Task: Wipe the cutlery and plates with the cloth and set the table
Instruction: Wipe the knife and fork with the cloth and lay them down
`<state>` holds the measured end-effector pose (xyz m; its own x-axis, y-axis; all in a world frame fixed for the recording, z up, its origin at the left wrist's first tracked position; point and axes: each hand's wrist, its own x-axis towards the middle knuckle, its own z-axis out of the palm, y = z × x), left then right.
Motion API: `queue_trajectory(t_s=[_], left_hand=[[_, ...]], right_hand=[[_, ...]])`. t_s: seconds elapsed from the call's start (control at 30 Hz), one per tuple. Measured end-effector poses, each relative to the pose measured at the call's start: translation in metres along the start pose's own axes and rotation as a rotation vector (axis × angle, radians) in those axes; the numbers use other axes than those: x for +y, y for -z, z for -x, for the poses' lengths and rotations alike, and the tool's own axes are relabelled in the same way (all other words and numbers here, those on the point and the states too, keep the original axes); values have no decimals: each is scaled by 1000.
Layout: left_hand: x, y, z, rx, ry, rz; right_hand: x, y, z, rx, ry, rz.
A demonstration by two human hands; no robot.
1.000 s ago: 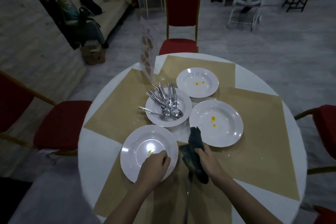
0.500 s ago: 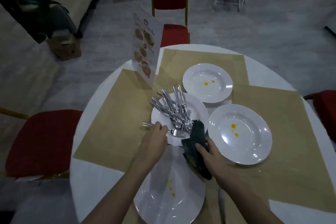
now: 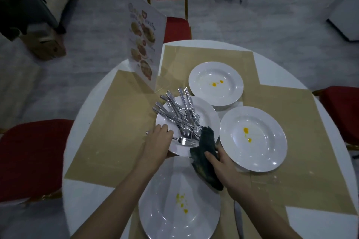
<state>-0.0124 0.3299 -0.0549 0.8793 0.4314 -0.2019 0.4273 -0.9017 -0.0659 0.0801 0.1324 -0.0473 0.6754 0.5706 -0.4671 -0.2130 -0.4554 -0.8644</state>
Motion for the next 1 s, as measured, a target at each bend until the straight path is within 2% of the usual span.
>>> queue_trajectory(t_s=[0.23,0.33,0.4,0.47,0.6,0.67,0.87,1.0], left_hand=[[-9,-6,-6,34,-62,65],[-11,-7,-1,47,-31,91],[-8,-3,7,74,34,186],[3,8,21,126,123,392],[61,34,68,89,303,1072],[100,36,93,49,335,1263],[197,18,153,63,403,1452],[240,10,174,65,463,1358]], right_hand=[[6,7,5,-11,-31,-38],[7,9,10,13,-61,-75],[9,12,14,16,-77,-116],[10,16,21,24,-71,-155],[10,25,39,46,-41,-235],[14,33,51,57,-30,-266],[33,70,100,8,-51,-355],[55,101,132,-55,-78,-330]])
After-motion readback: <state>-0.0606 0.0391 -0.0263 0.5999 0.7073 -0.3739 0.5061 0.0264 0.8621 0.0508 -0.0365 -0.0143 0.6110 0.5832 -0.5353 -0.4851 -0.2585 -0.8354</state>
